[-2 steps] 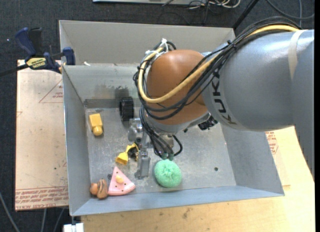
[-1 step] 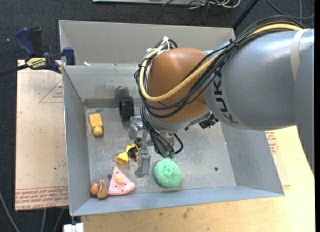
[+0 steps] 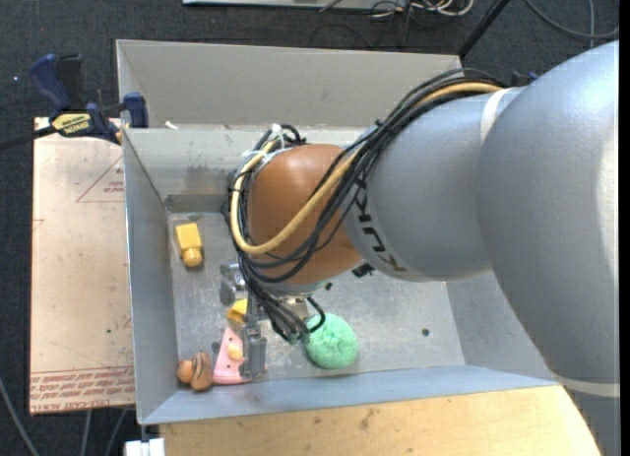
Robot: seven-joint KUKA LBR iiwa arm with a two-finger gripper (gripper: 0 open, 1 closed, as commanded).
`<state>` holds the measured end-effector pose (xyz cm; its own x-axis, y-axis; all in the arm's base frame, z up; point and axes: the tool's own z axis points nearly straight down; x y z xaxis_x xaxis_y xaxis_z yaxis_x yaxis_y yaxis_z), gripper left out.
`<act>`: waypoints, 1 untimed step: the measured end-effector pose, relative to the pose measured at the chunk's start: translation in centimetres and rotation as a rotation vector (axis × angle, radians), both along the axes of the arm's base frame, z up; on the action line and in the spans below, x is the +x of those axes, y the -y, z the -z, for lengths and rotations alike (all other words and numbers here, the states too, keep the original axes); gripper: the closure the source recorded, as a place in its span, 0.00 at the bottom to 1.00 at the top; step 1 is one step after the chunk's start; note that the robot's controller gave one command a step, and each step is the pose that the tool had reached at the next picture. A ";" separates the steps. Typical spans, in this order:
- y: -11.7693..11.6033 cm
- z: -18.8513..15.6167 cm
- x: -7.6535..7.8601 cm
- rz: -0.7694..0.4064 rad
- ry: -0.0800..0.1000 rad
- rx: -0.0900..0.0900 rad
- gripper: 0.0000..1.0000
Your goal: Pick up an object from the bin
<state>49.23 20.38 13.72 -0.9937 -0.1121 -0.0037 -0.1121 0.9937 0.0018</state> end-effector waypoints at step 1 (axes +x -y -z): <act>6.6 6.8 5.1 -0.035 0.000 -0.001 0.00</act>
Offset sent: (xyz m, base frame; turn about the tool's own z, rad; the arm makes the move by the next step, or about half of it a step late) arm -0.0020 0.0245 -0.0672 -0.5205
